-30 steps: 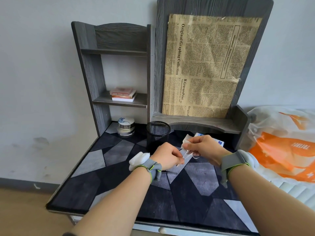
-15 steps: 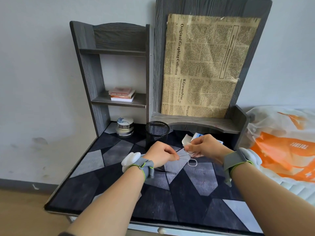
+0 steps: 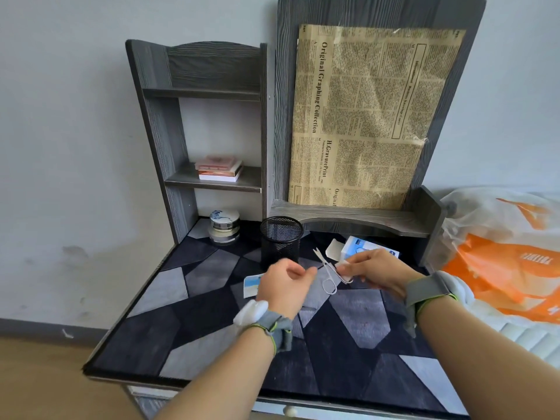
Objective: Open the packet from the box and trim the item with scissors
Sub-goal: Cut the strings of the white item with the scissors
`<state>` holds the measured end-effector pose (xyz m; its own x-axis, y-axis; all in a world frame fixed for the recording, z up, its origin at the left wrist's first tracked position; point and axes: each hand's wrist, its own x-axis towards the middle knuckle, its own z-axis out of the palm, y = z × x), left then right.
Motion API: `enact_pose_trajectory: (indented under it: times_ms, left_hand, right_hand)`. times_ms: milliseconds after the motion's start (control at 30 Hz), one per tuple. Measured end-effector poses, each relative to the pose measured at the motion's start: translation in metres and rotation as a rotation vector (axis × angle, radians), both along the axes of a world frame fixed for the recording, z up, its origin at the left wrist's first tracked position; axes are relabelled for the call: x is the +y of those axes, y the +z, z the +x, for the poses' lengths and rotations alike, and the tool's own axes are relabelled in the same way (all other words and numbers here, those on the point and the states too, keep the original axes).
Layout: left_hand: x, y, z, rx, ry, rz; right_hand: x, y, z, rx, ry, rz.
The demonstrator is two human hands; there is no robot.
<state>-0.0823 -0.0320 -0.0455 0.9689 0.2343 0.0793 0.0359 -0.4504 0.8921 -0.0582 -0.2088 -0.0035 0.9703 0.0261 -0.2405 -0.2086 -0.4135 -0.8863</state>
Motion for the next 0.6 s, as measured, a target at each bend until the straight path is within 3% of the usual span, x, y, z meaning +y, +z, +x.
enact_pose_trajectory:
  times_ms: [133,367,600]
  left_hand:
    - [-0.012,0.002,-0.003,0.245,-0.382,-0.337]
    - [-0.010,0.006,0.006,0.173,-0.430,-0.371]
    - [-0.009,0.009,0.010,0.188,-0.479,-0.395]
  right_hand:
    - [0.007,-0.005,-0.004,0.044,-0.008,0.136]
    - [0.004,-0.001,0.005,0.044,-0.190,0.329]
    - [0.020,-0.001,0.000,0.106,0.138,0.312]
